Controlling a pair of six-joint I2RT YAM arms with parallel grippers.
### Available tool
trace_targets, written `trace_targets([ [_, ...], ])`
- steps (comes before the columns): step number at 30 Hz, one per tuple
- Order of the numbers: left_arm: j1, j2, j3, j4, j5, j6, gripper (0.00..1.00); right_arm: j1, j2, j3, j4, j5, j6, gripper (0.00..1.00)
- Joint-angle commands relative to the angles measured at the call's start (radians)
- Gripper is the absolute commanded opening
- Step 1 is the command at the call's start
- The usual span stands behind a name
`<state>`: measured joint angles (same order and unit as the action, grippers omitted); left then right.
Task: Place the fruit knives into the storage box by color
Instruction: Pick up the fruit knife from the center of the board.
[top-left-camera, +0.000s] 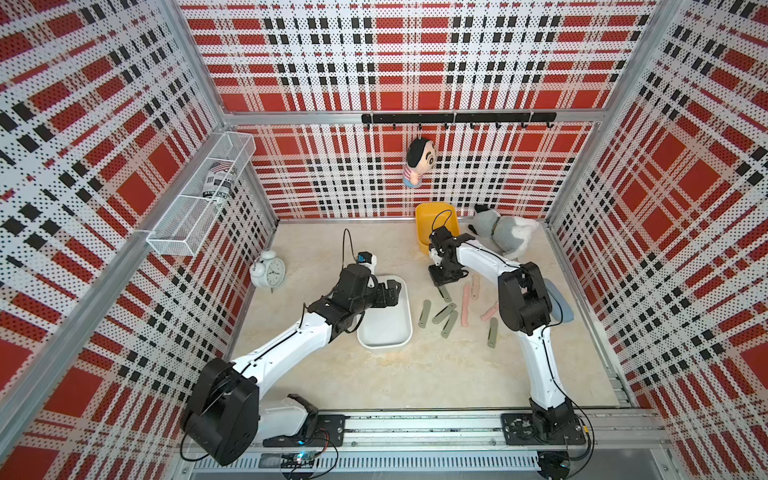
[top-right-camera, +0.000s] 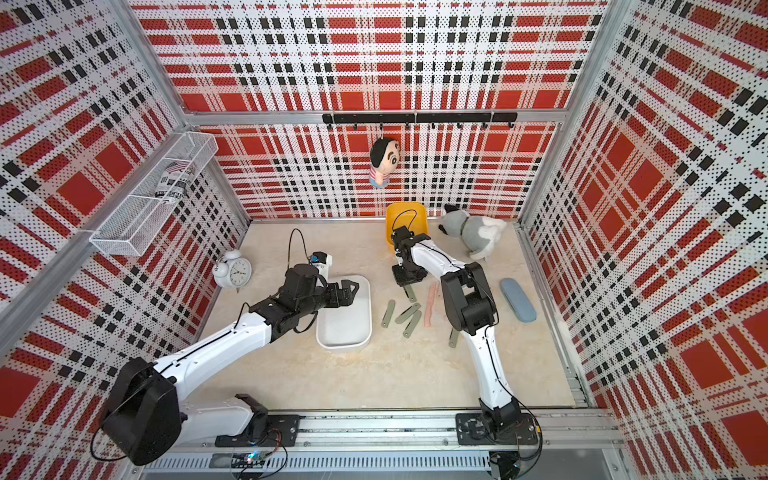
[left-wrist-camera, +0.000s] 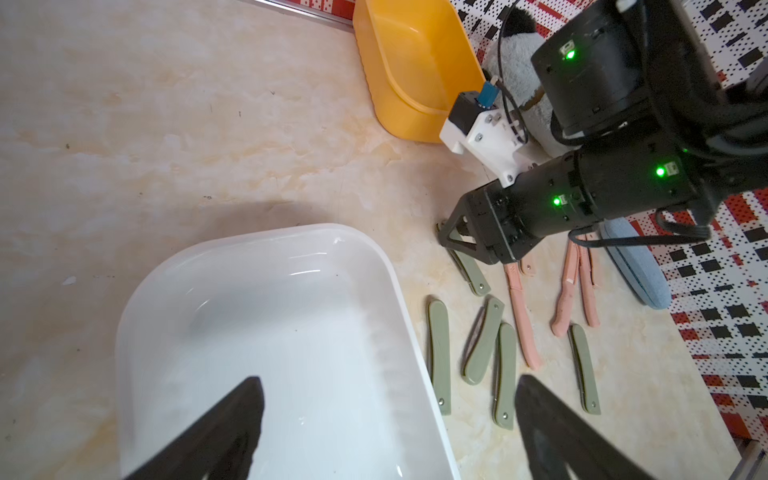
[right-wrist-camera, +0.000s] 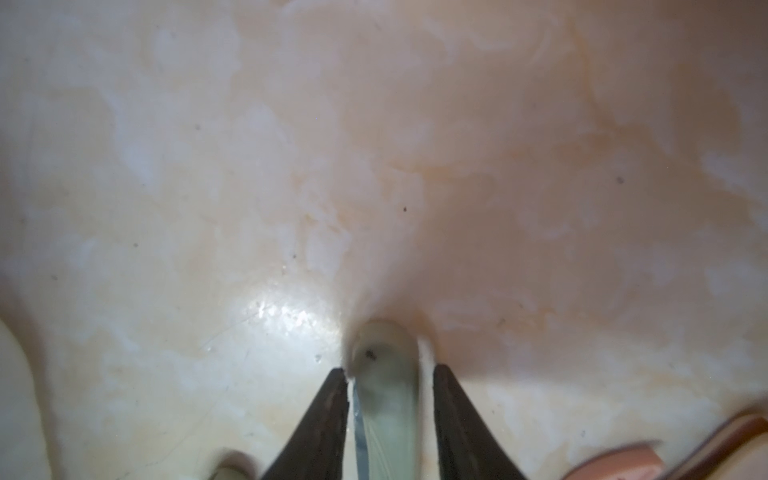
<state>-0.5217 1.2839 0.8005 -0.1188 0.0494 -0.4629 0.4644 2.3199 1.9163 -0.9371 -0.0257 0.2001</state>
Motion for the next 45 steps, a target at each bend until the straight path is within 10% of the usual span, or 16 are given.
trace_targets([
  [1,0.009,-0.011,-0.017,0.022,0.012,0.003,0.96,-0.003,0.032,0.018,-0.017,0.002,0.002,0.41],
  [45,0.012,-0.030,-0.021,0.019,0.015,0.000,0.96,0.020,-0.003,0.108,-0.065,0.012,0.010,0.24],
])
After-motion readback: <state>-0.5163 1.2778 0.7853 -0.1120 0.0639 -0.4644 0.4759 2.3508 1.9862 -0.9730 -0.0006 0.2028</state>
